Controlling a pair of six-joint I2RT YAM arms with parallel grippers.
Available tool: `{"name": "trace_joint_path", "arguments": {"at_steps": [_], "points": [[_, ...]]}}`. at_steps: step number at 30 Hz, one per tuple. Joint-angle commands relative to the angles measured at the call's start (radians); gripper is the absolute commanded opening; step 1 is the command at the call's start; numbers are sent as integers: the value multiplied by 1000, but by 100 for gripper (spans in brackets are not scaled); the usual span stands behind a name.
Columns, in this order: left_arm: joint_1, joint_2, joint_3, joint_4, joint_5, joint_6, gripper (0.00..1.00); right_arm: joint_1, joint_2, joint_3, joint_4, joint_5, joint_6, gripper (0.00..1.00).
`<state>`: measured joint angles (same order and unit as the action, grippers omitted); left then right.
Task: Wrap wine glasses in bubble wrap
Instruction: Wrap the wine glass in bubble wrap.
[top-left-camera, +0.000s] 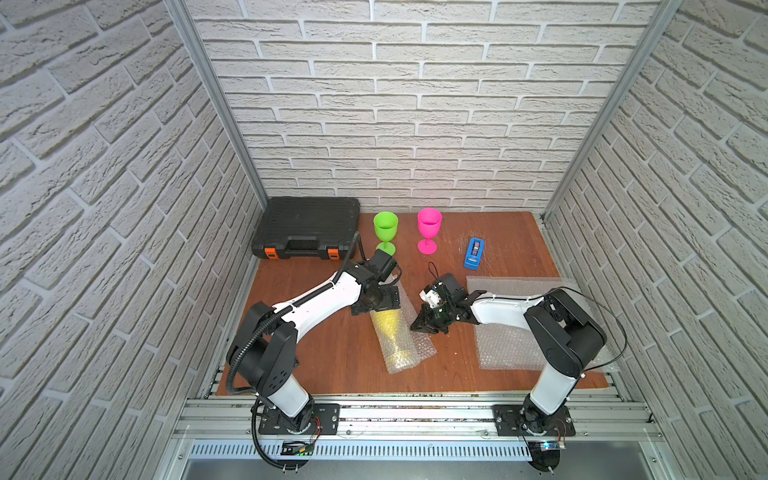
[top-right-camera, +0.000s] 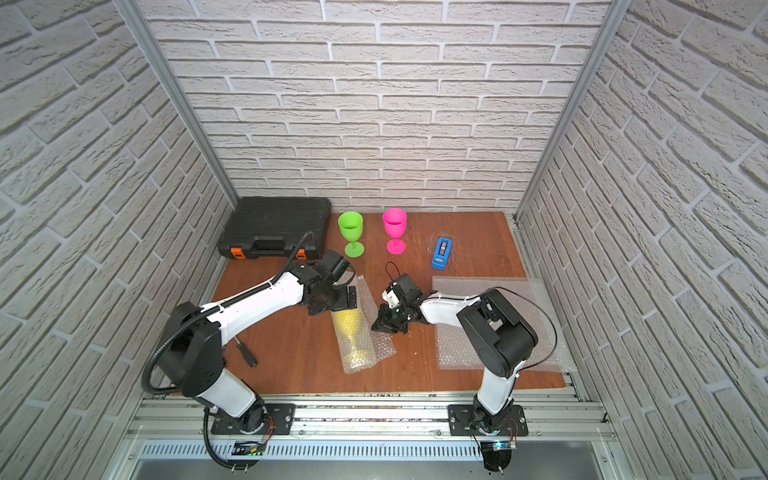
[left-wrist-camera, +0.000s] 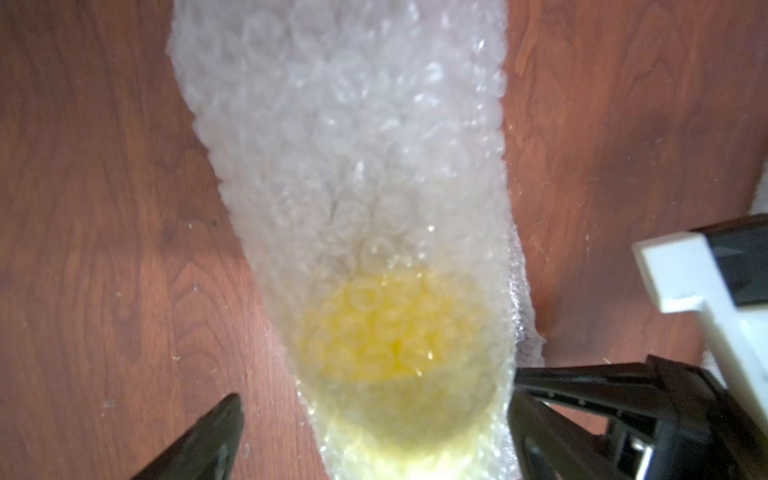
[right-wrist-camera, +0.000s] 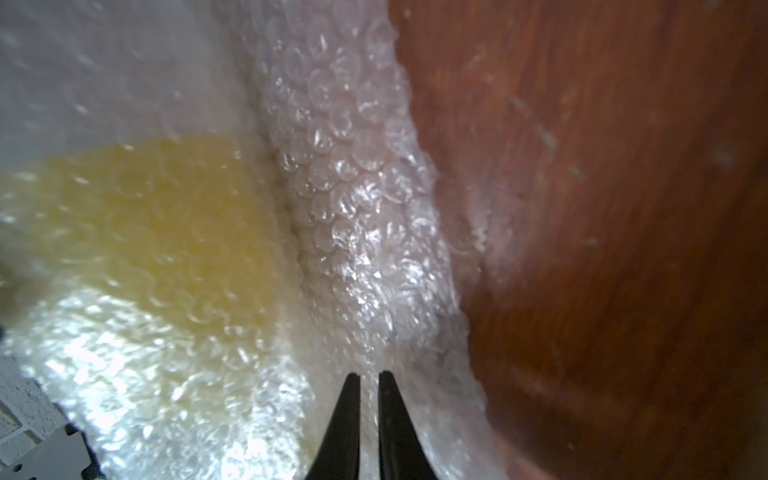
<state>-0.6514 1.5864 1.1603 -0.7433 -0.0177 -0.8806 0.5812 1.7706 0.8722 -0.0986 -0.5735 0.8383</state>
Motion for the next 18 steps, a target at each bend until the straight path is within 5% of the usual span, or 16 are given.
{"name": "trace_joint_path", "arguments": {"at_steps": [1, 11, 18], "points": [[-8, -36, -46, 52, 11, -68, 98, -4, -25, -11, 17, 6, -4, 12], [-24, 1, -115, 176, 44, -118, 92, -15, -47, -16, 30, -11, -6, 13], [-26, 14, -76, 157, 45, -98, 93, -14, -129, -19, 49, -27, -17, 29]]}}
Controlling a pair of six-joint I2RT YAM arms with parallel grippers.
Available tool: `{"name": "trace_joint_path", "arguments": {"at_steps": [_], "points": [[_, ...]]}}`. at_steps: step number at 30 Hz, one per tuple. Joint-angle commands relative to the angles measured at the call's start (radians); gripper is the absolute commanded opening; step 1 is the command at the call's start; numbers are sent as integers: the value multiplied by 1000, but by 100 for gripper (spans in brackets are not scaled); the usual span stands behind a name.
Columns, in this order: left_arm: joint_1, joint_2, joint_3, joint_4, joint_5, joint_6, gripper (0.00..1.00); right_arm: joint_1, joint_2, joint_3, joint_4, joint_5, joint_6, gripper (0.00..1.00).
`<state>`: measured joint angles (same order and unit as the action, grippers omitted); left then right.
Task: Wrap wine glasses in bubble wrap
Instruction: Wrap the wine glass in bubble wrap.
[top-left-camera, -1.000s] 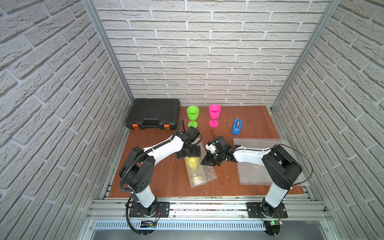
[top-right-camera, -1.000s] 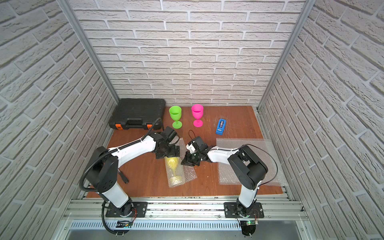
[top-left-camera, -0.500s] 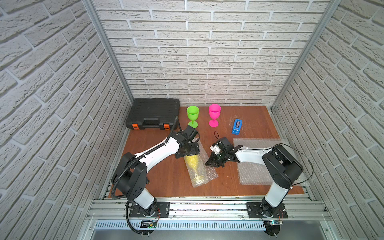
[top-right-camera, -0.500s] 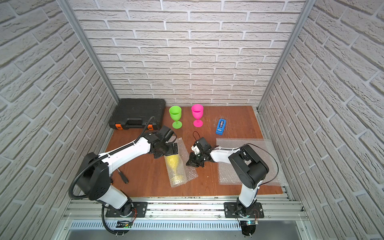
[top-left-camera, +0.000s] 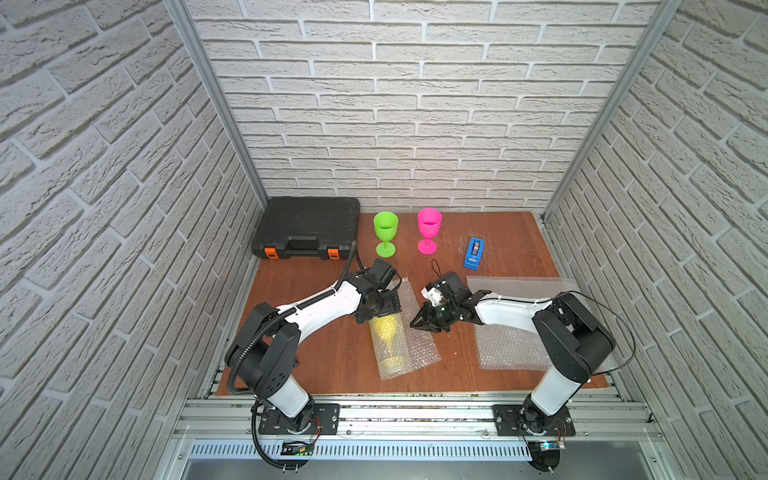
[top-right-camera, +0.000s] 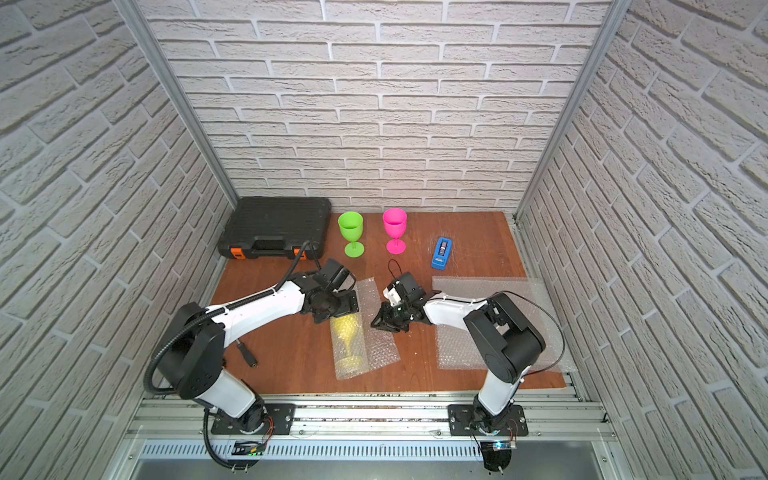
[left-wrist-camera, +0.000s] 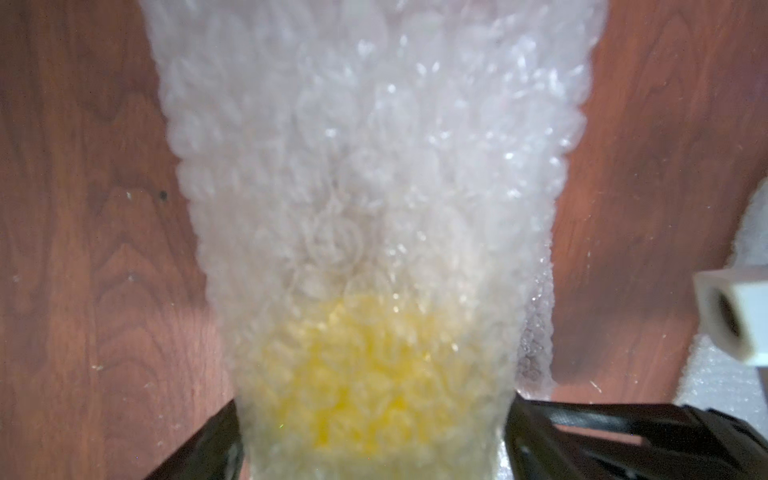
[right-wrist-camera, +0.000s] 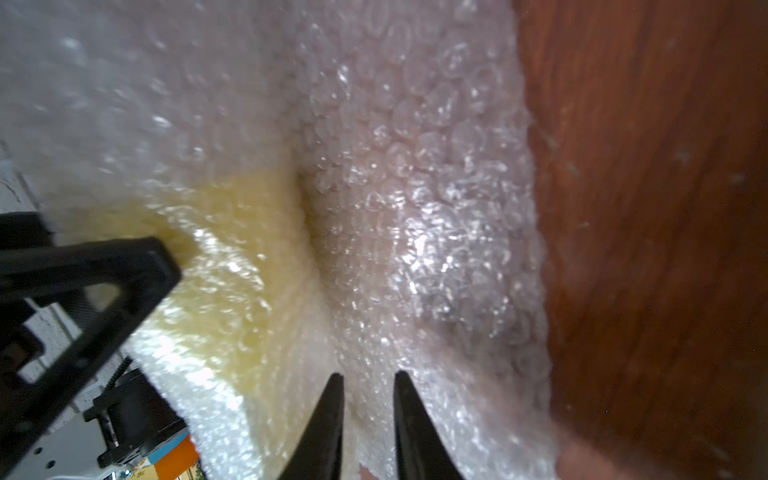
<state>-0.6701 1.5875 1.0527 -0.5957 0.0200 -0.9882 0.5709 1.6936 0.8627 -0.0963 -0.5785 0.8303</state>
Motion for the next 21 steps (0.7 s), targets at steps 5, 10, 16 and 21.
{"name": "trace_joint_path", "arguments": {"at_steps": [5, 10, 16, 21], "points": [[-7, 29, 42, 13, 23, 16, 92, 21, -28, 21, 79, -84, -9, 39], [-7, 45, 58, 8, 34, 25, 90, 40, 37, 68, 46, -79, -26, 38], [-7, 49, 67, 1, 36, 32, 89, 40, 51, 80, 43, -63, -32, 22], [-7, 37, 88, -29, 19, 44, 89, 34, 51, 70, 24, -40, -37, 11]]}}
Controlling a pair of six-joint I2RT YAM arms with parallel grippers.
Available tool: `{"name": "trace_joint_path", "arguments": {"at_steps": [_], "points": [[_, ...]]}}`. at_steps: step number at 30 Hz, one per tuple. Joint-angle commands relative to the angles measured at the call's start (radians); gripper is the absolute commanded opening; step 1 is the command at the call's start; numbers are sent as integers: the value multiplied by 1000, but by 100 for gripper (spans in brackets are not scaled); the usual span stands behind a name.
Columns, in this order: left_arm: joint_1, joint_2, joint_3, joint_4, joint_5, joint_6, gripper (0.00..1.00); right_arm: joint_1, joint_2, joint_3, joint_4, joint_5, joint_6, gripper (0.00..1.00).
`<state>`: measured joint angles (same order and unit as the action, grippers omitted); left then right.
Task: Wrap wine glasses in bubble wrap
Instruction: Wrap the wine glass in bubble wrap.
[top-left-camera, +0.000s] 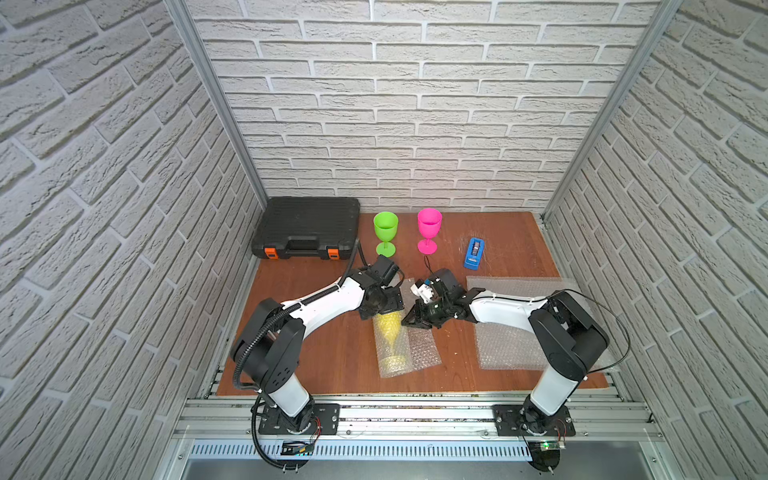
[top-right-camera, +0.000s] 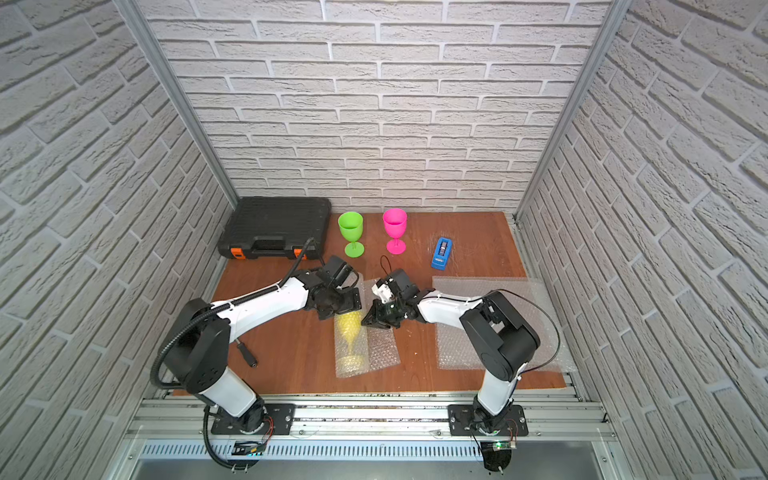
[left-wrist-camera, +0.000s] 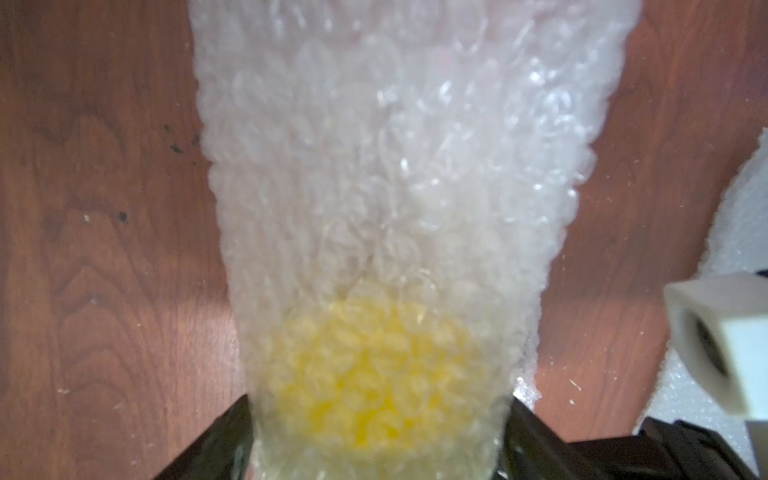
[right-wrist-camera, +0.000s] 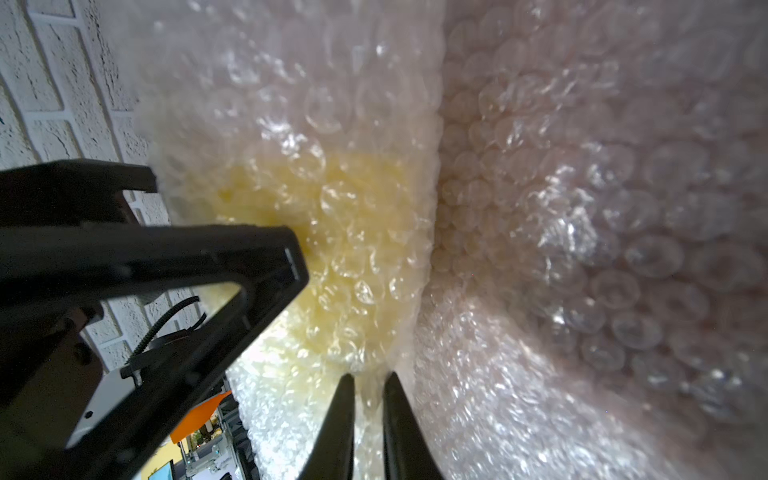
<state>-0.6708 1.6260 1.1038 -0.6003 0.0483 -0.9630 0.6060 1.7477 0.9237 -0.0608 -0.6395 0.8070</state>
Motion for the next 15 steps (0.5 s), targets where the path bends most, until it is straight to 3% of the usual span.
{"name": "trace_joint_path", "arguments": {"at_steps": [1, 8, 15], "points": [[-7, -9, 44, -40, -23, 23, 90, -5, -2, 6, -13, 24, -14, 10], [-7, -79, 53, -97, -69, 15, 98, -38, -1, -31, -4, 28, -6, 7], [-6, -72, 9, -41, -38, -6, 98, -70, 6, -49, -2, 28, -4, 7]]}}
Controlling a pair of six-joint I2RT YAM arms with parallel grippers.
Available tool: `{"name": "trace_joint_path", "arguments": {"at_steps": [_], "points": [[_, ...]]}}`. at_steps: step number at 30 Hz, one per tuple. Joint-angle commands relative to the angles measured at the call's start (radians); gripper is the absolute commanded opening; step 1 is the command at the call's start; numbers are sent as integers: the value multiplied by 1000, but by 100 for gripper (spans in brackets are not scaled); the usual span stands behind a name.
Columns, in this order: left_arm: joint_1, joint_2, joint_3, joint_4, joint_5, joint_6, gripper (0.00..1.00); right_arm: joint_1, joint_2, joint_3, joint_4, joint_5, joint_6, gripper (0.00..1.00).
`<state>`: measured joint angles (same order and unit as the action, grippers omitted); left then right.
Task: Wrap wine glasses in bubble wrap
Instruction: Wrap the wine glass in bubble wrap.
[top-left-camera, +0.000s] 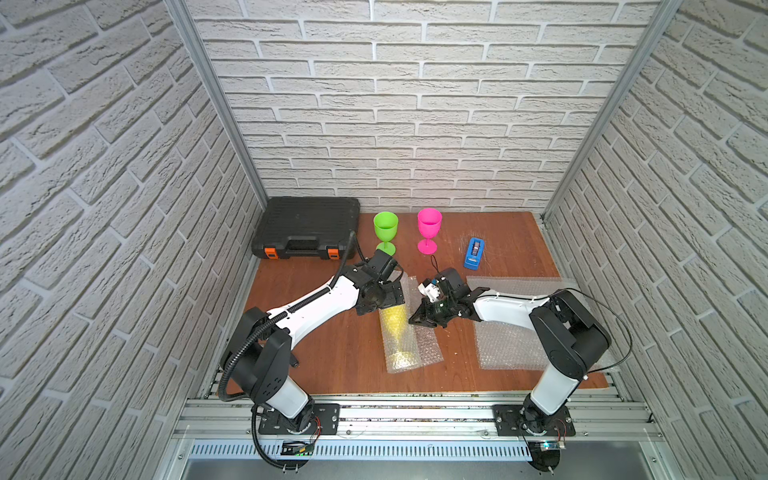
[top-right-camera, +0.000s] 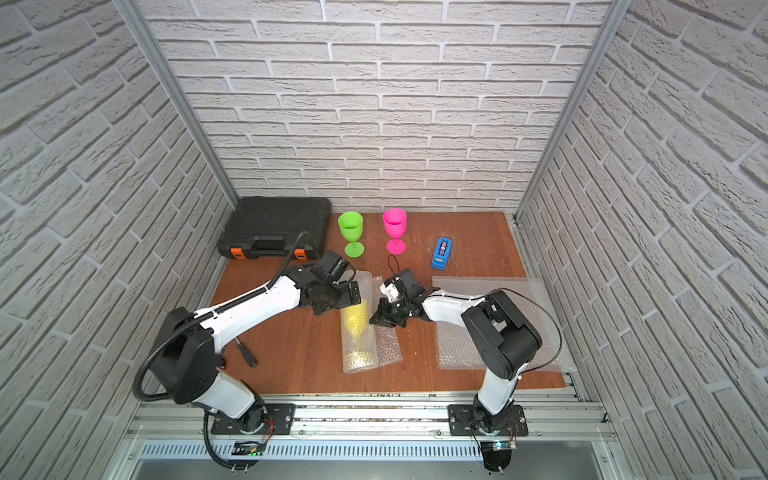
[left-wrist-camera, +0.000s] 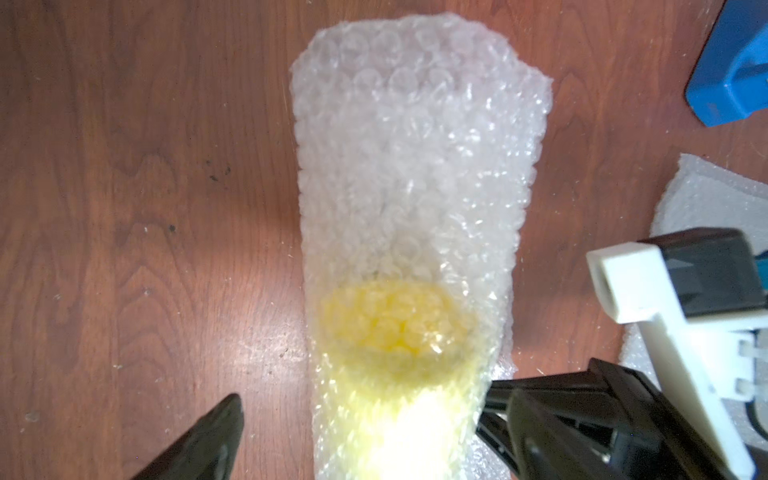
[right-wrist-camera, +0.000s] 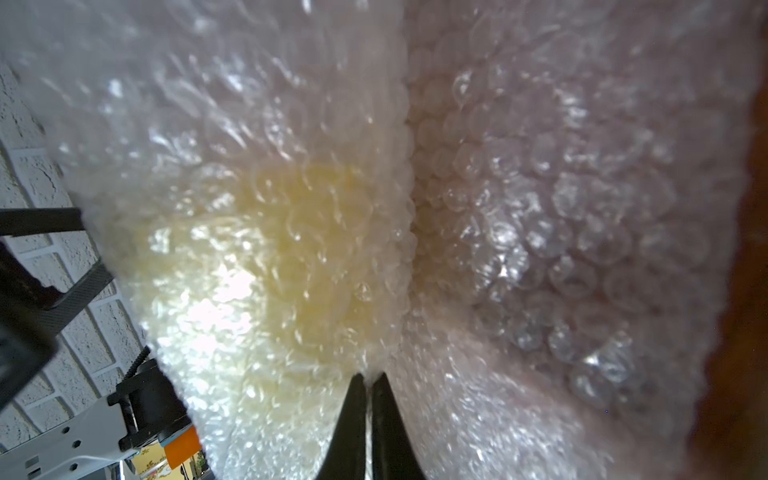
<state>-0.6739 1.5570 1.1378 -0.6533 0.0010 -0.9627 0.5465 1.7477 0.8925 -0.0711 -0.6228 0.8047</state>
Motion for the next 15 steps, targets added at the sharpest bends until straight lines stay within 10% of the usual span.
{"name": "trace_joint_path", "arguments": {"at_steps": [1, 15], "points": [[-3, 6, -29, 29, 22, -6, 98, -15, 6, -20, 8, 10, -1, 7], [-5, 143, -26, 156, 97, 13, 92, -47, -48, -43, -47, 27, -18, 17]]}}
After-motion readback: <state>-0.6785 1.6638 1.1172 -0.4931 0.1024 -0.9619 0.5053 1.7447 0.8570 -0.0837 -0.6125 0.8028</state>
